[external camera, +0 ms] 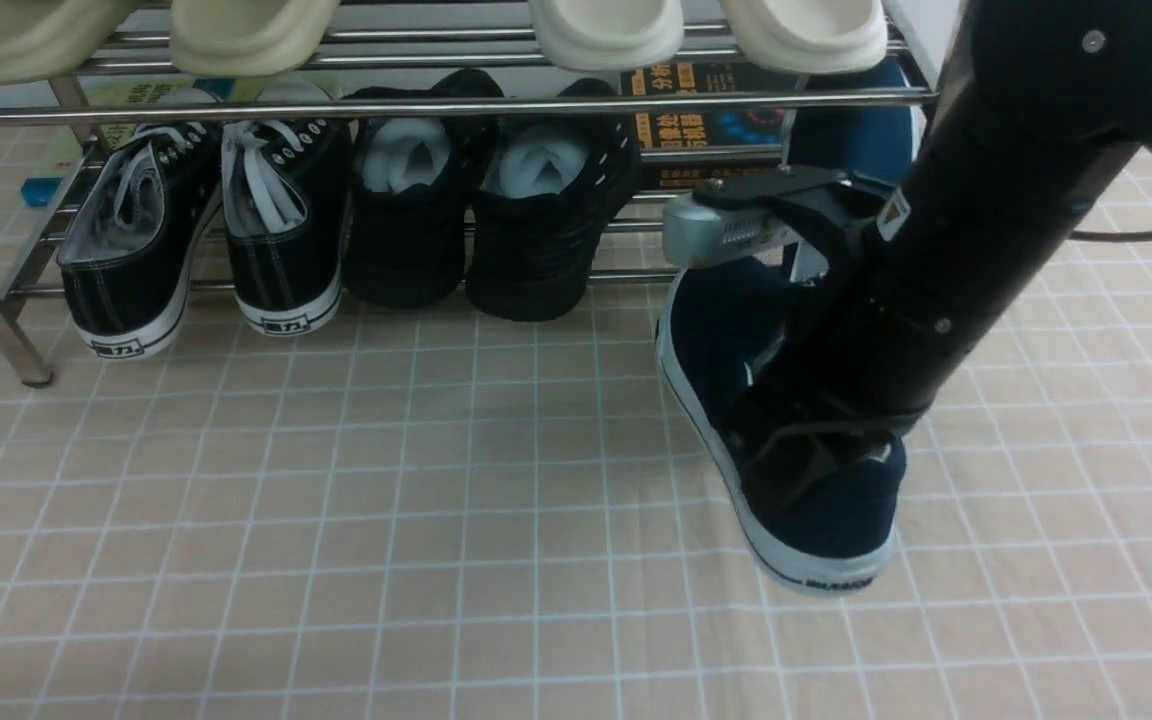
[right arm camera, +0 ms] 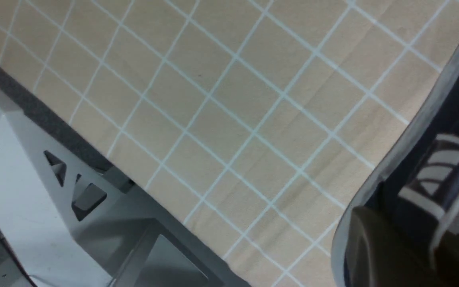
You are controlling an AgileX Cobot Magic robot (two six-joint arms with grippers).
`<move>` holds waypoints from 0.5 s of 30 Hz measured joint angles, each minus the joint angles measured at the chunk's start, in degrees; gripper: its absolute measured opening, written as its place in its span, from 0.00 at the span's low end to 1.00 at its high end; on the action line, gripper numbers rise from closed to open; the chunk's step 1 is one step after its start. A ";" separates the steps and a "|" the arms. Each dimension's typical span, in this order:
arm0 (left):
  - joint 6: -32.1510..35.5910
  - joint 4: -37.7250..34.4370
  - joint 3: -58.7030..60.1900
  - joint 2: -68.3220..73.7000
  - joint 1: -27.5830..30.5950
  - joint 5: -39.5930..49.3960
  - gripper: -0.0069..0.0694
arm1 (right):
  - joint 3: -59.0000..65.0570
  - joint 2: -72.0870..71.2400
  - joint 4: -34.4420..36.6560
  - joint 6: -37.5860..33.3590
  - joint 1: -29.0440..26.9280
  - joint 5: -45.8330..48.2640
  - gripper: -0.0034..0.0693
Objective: Take the shoes off the shelf from the light coffee tablecloth by hand.
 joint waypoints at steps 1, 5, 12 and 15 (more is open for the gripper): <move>0.00 0.00 0.00 0.00 0.00 0.00 0.41 | 0.00 0.00 0.86 -0.46 0.33 -0.12 0.09; 0.00 0.00 0.00 0.00 0.00 0.00 0.41 | 0.17 0.10 2.17 -0.73 3.22 -0.27 0.09; 0.00 0.00 0.00 0.00 0.00 0.00 0.41 | 0.17 0.17 2.24 -0.73 7.34 -5.04 0.09; 0.00 0.00 0.00 0.00 0.00 0.00 0.41 | 0.17 0.88 2.08 -0.26 7.36 -7.00 0.09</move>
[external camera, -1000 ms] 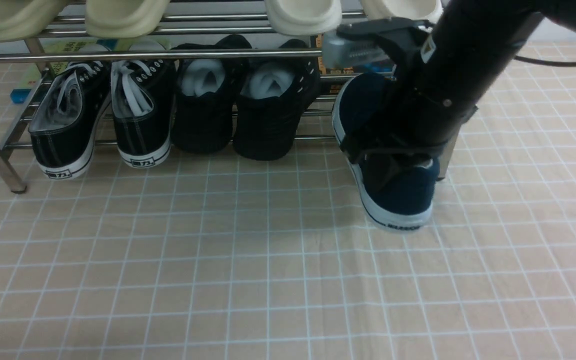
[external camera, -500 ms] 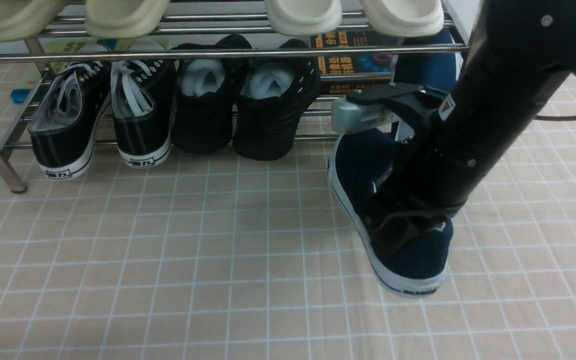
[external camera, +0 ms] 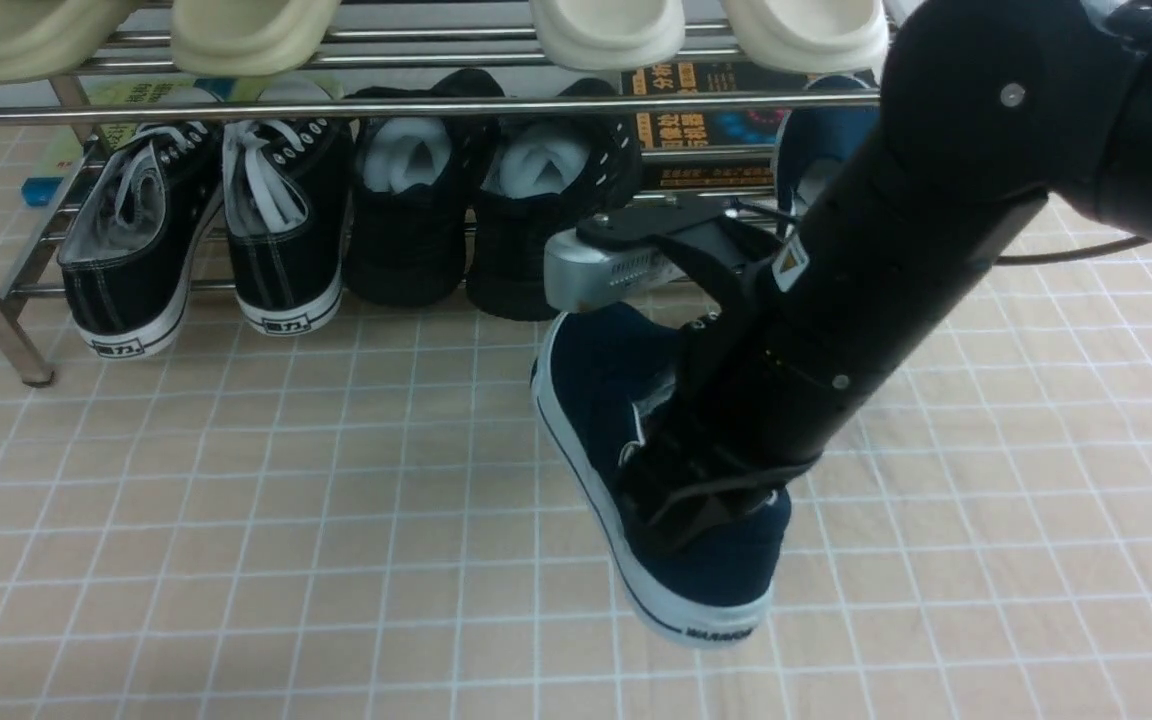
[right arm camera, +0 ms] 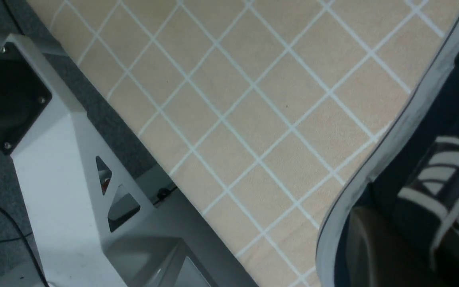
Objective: Take the shoes off the shelf from the light coffee tablecloth by hand.
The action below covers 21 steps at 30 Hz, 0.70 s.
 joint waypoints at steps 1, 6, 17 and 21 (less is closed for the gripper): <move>0.00 0.00 0.00 0.00 0.00 0.00 0.41 | 0.00 0.08 -0.09 0.00 0.00 -0.13 0.09; 0.00 0.00 0.00 0.00 0.00 0.00 0.41 | 0.02 4.15 -2.06 0.83 0.00 -3.18 0.09; 0.00 0.00 0.00 0.00 0.00 0.00 0.41 | 0.02 7.38 -8.88 9.33 0.00 -10.03 0.09; 0.00 0.00 0.00 0.00 0.00 0.00 0.41 | 0.02 8.10 -10.33 12.31 -0.05 -10.71 0.09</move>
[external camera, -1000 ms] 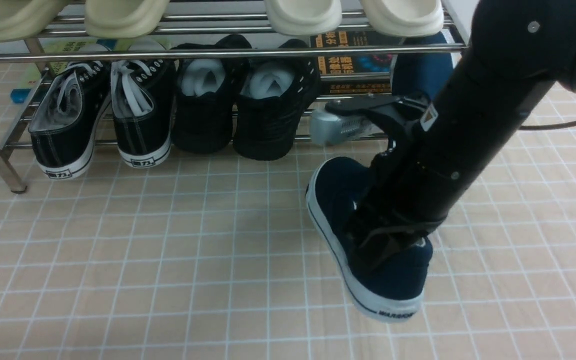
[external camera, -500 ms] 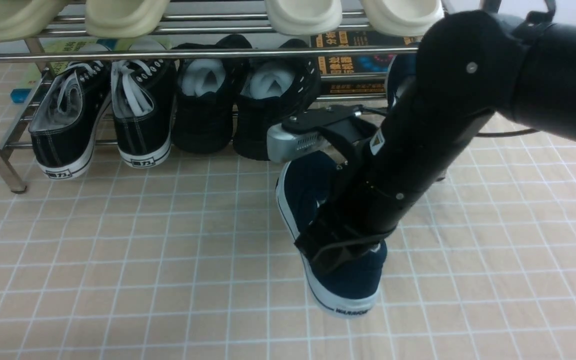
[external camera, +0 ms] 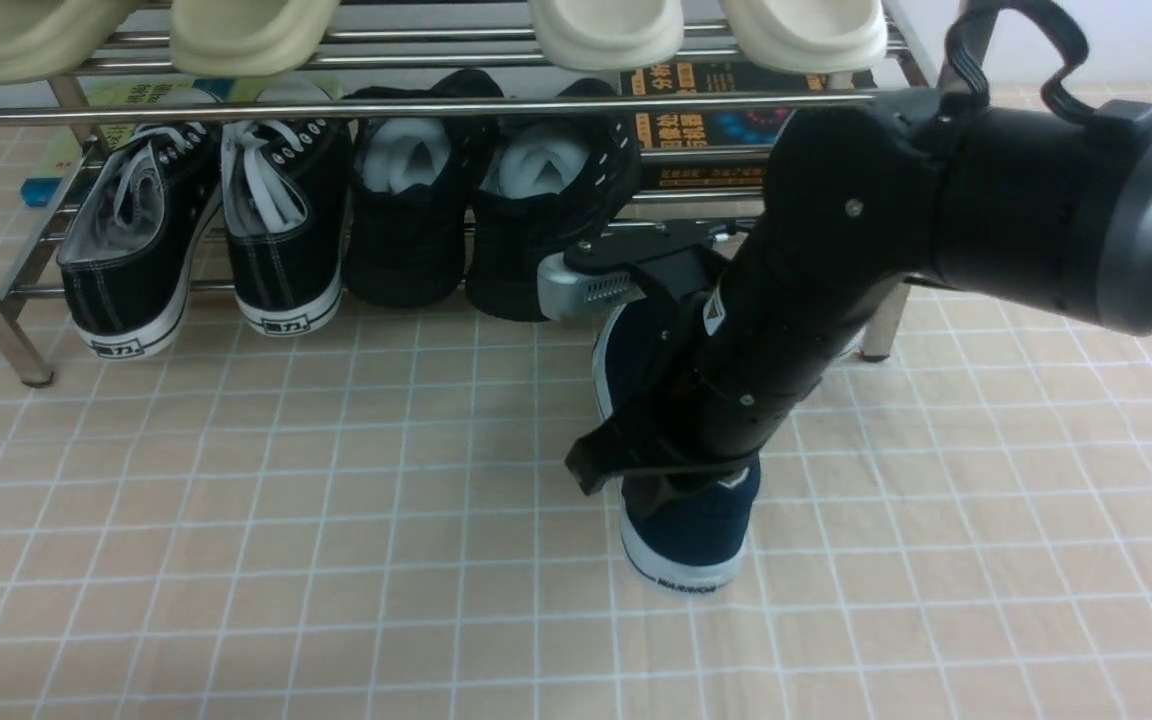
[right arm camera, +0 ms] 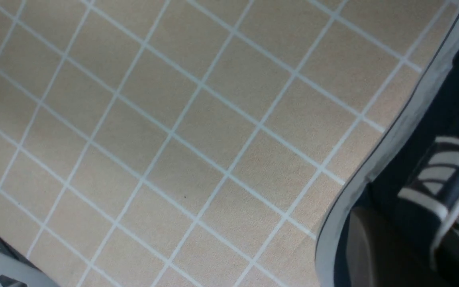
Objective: Take the shoes off the shelf from the light coffee tablecloth by hand.
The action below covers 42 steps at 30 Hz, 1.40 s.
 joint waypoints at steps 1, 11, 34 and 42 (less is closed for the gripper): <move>0.00 0.00 0.00 0.00 0.00 0.00 0.41 | 0.00 0.76 -0.49 0.62 0.00 -0.59 0.09; 0.00 0.04 0.00 0.00 0.00 0.00 0.41 | 0.00 4.25 -0.83 0.76 0.00 -6.16 0.09; 0.00 0.04 0.00 0.00 0.00 0.00 0.41 | -15.94 3.69 2.79 -2.50 -3.94 9.68 0.49; 0.00 0.04 0.00 0.00 0.00 0.00 0.41 | -18.33 3.58 2.04 -3.16 -5.06 13.30 0.36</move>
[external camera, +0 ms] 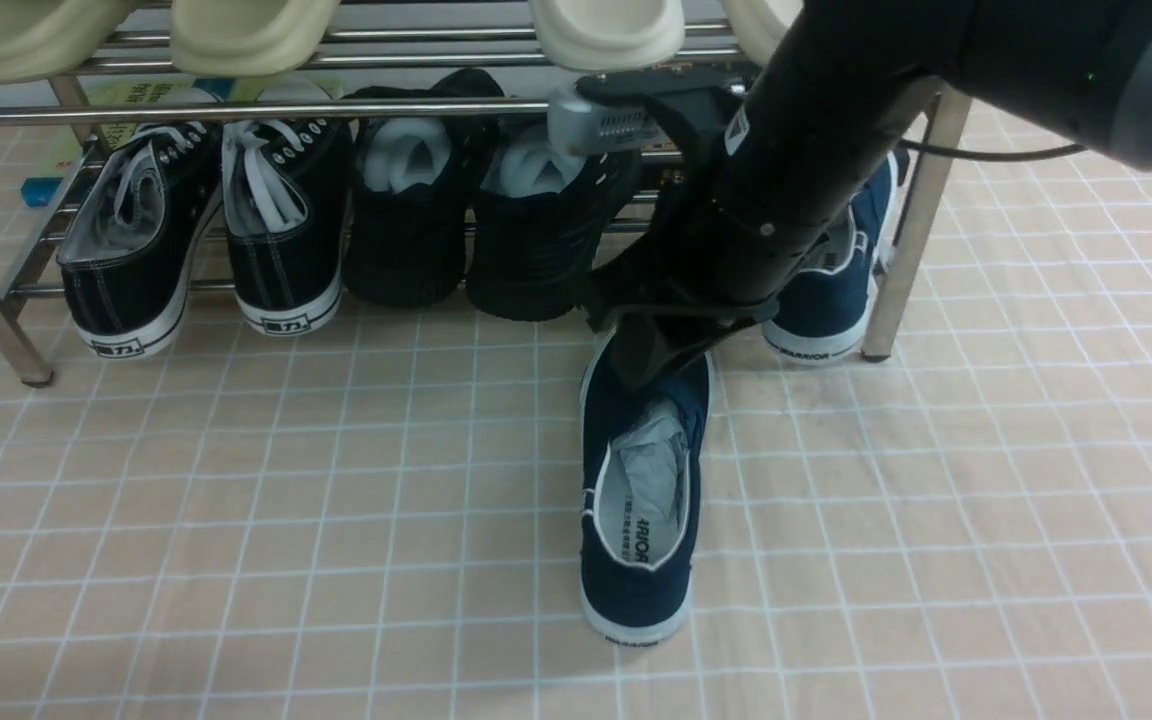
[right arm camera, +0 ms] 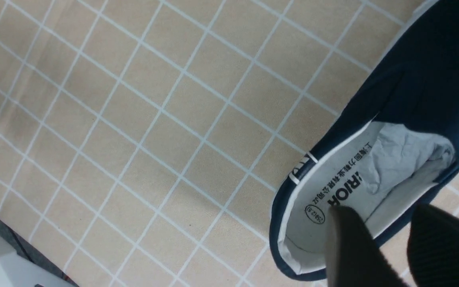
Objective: Take the shoes off the shelf from the light coffee tablecloth by hand.
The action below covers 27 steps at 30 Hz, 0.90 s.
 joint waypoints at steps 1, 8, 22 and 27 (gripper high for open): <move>0.00 0.00 0.00 0.00 0.00 0.00 0.41 | 0.00 0.00 -1.30 0.00 0.00 -0.14 0.36; 0.00 0.00 0.00 0.00 0.00 0.00 0.41 | 0.00 0.00 -12.08 2.88 -0.23 -4.42 0.42; 0.00 0.00 0.00 0.00 0.00 0.00 0.41 | 0.00 1.91 -19.16 13.32 -8.30 -13.05 0.71; 0.00 0.00 0.00 0.00 0.00 0.00 0.41 | 0.00 5.45 -19.65 13.44 -9.07 -16.77 0.71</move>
